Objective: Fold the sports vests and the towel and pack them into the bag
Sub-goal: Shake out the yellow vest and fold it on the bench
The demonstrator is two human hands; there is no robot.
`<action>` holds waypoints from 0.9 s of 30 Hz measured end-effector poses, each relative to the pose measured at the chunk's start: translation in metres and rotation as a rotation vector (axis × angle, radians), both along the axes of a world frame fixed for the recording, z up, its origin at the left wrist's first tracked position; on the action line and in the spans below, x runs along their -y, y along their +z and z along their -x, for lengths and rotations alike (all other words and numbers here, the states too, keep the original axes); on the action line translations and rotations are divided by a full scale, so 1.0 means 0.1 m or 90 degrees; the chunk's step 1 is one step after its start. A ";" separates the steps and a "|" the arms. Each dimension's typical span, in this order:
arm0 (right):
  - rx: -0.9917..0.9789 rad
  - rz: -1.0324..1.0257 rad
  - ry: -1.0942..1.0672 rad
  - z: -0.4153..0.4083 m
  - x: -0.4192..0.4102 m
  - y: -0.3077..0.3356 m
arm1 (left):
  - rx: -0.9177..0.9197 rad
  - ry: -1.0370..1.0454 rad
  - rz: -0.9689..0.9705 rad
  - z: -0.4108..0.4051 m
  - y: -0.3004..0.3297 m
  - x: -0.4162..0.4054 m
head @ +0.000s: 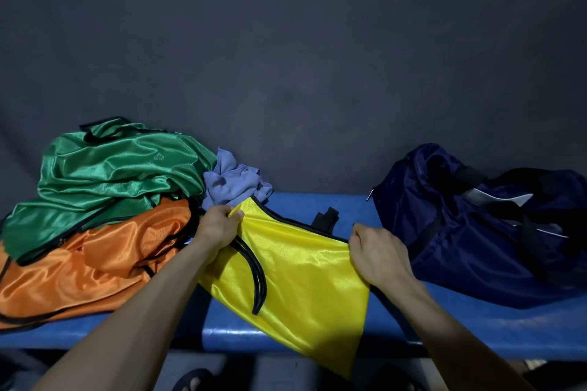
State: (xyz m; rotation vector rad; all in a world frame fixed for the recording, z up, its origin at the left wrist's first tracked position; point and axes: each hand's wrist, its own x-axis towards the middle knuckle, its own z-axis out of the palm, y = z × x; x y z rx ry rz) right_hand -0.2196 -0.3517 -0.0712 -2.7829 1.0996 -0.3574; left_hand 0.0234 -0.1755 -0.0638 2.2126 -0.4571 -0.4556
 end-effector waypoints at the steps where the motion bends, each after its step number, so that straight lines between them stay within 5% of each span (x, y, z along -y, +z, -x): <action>1: 0.012 0.009 0.009 0.00 0.00 -0.01 | -0.004 0.007 0.011 0.01 0.01 0.00; 7: -0.040 0.084 -0.005 -0.03 -0.01 -0.08 | -0.028 0.026 0.067 0.03 0.05 0.01; 16: -0.025 0.116 0.002 -0.07 -0.06 -0.09 | 0.532 -0.131 -0.164 0.29 0.13 0.02; 19: 0.048 0.097 0.005 0.01 -0.12 0.03 | 0.477 -0.362 -0.062 0.64 0.19 0.07; 23: 0.067 -0.054 -0.054 0.27 -0.15 0.17 | 0.445 -0.506 -0.312 0.81 -0.03 0.02; 27: 0.161 -0.420 -0.129 0.45 -0.19 0.08 | 0.457 -0.504 -0.294 0.80 -0.15 -0.05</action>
